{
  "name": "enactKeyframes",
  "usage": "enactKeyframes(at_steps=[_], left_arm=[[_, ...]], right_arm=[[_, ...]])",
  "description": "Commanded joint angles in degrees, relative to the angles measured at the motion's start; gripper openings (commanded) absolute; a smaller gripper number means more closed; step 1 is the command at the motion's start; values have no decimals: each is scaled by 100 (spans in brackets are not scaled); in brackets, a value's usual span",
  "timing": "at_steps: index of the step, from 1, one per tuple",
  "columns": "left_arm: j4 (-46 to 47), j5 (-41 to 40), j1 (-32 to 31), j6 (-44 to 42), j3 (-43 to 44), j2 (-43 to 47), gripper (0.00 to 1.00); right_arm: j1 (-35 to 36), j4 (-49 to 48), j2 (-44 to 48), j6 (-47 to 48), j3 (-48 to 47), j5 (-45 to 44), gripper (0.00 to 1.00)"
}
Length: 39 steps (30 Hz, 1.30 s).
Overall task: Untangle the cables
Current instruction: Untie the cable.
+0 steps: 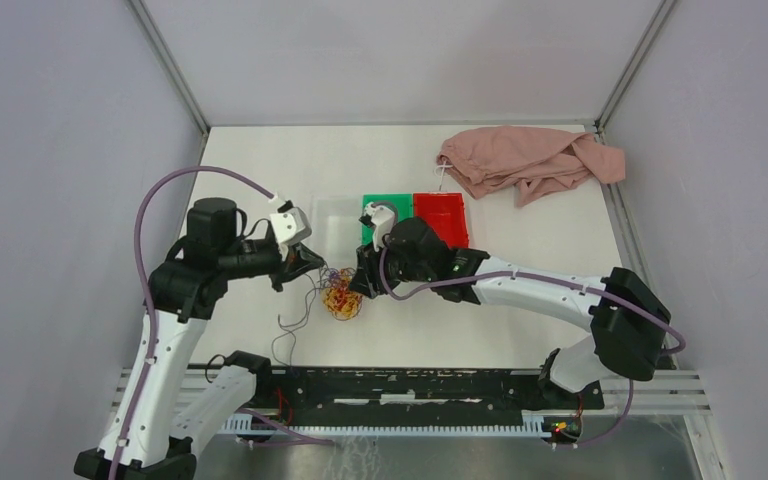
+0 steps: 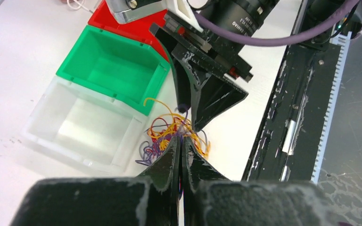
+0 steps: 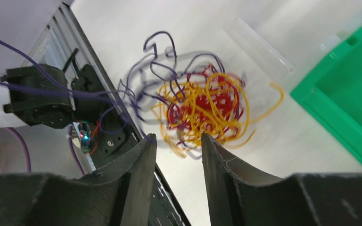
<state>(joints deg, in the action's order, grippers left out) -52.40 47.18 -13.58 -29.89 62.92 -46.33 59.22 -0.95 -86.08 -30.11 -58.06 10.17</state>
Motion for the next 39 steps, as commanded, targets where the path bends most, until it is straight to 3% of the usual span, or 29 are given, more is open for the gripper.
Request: enactKeyframes(at_steps=[1,8,12,15,17,18,21,28,32,39], left_arm=[[-115,-140,31,-358,37,72,3],[-267,-245,29,-465,-43,64,3],[-523,-281,31,-978,-62,59,3],[-478,-417,31,-1032,-167,-5,3],[-481,-392,31,-913,-176,-131,3],[-484,-371,27,-788,-164,-201,3],[-490,-377,26,-506,-34,-346,3],[-475,-404,22,-425,67,-199,3],[-436,-394,13,-415,28,-205,3],[-264,-341,22,-211,209,-326,3]], right_arm=[[-29,467,350,259,-251,148,48],[59,-281,627,192,245,132,54],[94,38,617,405,89,-264,55],[91,171,666,332,69,-772,72],[98,-110,727,87,269,-1183,95],[98,-352,790,-168,465,-1438,99],[92,-413,917,-245,621,-1423,99],[94,525,965,-393,382,-1520,100],[636,525,1078,17,283,-2011,98],[1131,223,751,364,-379,-1969,92]])
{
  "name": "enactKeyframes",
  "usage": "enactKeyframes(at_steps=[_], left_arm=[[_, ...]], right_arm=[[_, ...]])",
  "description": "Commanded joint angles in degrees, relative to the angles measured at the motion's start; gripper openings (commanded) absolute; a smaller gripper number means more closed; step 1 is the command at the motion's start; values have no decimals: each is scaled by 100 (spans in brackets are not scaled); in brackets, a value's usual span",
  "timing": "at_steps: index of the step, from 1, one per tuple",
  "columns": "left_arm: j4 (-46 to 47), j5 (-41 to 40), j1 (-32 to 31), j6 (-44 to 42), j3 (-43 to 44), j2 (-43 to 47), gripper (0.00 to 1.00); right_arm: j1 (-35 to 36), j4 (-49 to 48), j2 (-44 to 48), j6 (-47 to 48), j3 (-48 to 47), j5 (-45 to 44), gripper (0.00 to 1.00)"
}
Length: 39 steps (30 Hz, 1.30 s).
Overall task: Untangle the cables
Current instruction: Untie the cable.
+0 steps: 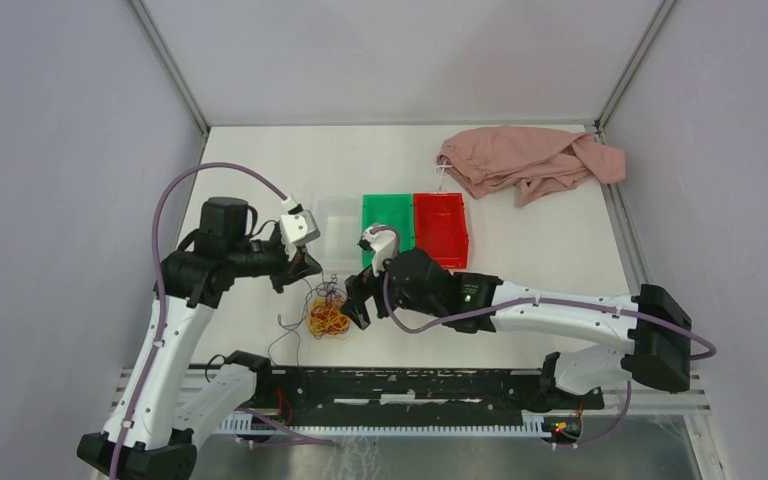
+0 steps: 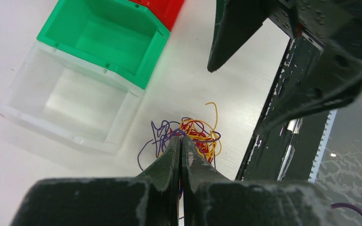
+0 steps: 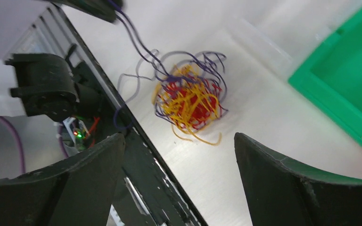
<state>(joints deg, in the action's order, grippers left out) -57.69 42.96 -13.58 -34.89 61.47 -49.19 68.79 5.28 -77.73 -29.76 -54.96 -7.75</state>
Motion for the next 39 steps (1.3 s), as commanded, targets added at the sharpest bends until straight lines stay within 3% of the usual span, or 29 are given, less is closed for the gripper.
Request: enactKeyframes(at_steps=[1,6,13,16,30,39], left_arm=[[267,126,22,329,411,-65,3],[267,371,23,504,706,-178,3],[320,949,18,1020,960,-173,3],[443,1096,22,1218,997,-158,3],[542,1585,14,1945,1727,-360,3],[575,1889,16,2562,2502,-669,3]], right_arm=[[218,-398,-166,391,-817,-204,91],[248,-846,-441,641,-1069,-313,87],[238,-1659,-716,247,-1051,-711,71],[235,-1582,-862,207,-1207,-699,67],[143,-1585,-1200,-220,-1405,-947,65],[72,-1444,-1451,-564,-1419,-887,70]])
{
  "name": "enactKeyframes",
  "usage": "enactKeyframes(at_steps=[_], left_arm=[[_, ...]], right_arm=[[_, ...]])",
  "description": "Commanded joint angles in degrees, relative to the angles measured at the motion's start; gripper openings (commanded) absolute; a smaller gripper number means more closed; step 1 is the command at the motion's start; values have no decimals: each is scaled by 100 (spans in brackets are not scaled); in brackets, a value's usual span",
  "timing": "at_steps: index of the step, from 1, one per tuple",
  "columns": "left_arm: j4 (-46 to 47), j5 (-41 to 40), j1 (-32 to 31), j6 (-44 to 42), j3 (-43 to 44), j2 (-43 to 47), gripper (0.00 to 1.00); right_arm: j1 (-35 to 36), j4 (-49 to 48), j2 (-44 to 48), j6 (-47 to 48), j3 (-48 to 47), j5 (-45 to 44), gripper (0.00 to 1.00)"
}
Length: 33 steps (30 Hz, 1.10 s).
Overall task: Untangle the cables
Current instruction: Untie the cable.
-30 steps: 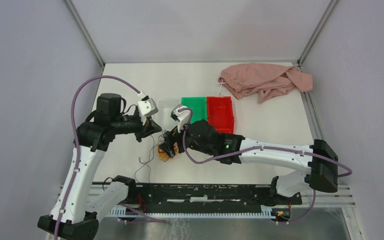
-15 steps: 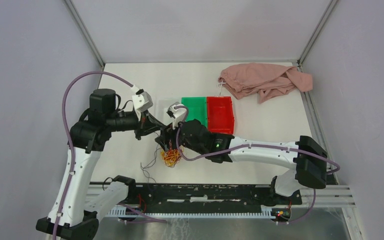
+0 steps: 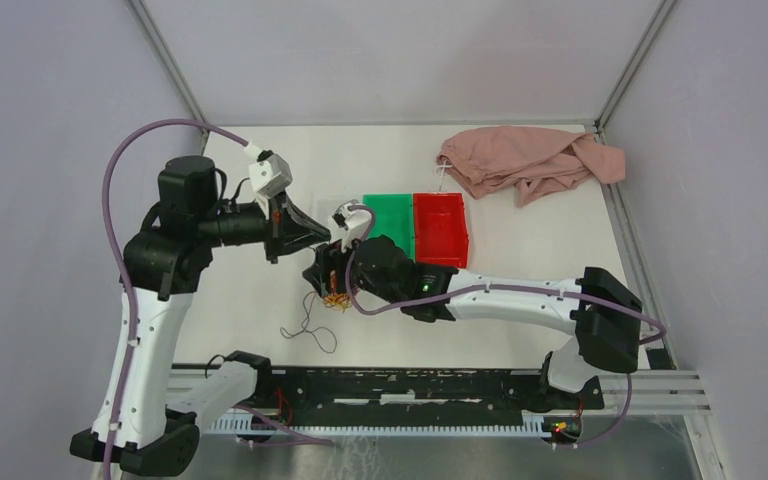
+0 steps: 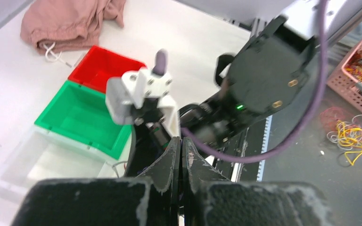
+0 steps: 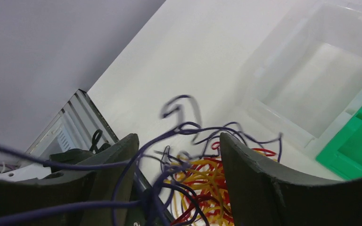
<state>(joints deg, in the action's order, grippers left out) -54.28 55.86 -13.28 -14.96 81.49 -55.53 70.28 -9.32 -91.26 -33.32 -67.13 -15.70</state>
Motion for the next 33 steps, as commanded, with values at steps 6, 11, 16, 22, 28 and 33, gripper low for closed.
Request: enactKeyframes(at_steps=[6,11,16,22,28,33], left_arm=[[238,659,-22,690,729,-90,3],[243,656,-24,755,952,-66,3],[243,620,-15,630,1132,-47,3],[397,273,-16,250,1662,-128,3],[712,-419,-19,-161,2567,-419,3],[826,-542,-24,-174,3291,-627,3]], right_arm=[[-110,-55,99,-357,355,-225,64],[-146,-169,337,-552,982,-369,58],[-164,-139,598,-655,1512,-478,58],[-167,-67,1063,-857,2214,-774,58],[-164,309,1525,-892,2472,-841,63],[-151,523,1459,-539,1908,-676,75]])
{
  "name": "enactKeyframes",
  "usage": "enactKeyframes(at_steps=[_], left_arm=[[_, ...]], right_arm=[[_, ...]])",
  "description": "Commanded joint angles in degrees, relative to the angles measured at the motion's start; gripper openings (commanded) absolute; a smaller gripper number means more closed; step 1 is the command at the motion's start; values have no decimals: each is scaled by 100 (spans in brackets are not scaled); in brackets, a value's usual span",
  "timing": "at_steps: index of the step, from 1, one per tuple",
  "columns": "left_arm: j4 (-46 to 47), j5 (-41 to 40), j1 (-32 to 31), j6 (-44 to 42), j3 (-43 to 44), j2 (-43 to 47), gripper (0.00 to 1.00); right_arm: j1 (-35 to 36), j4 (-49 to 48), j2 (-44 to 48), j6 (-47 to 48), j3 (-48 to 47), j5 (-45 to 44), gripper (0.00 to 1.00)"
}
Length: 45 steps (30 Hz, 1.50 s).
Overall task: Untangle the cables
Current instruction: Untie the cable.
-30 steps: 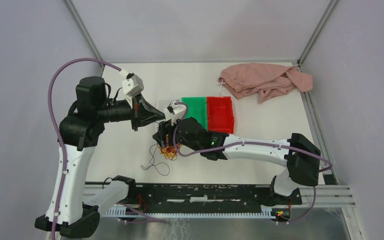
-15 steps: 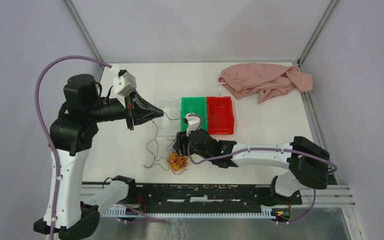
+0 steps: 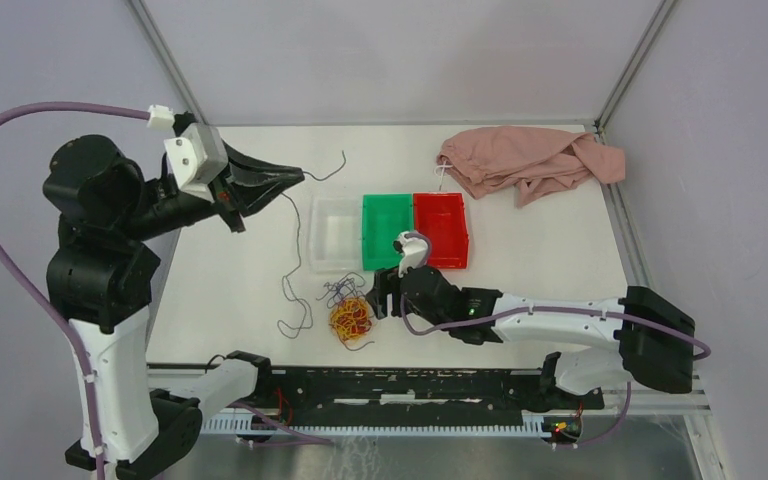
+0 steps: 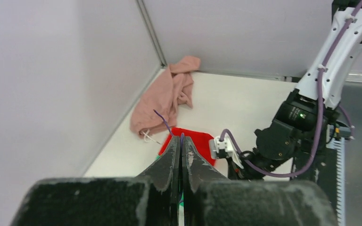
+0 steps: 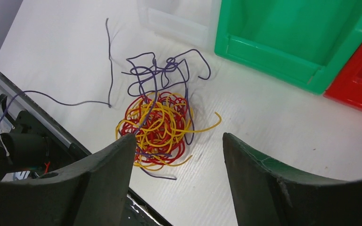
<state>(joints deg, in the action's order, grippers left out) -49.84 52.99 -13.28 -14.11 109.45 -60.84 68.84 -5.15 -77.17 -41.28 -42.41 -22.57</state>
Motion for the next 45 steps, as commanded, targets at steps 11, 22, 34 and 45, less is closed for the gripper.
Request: enactKeyframes(at_steps=[11,22,34,45], left_arm=[[1924,-1753,-11,-727,1593,-447,3],[3291,-2297,9,-840,1169,-405,3],[4939,-2831,5,-884,864,-701,3],[6302,-3203,0,-633,933,-1448,3]], right_arm=[[11,191,-707,1412,-2245,1855,93],[-1,981,-1841,1579,-4226,2096,83],[-600,1048,-1886,832,-4420,1774,93],[-1485,1450,-1549,770,-4418,1595,94]])
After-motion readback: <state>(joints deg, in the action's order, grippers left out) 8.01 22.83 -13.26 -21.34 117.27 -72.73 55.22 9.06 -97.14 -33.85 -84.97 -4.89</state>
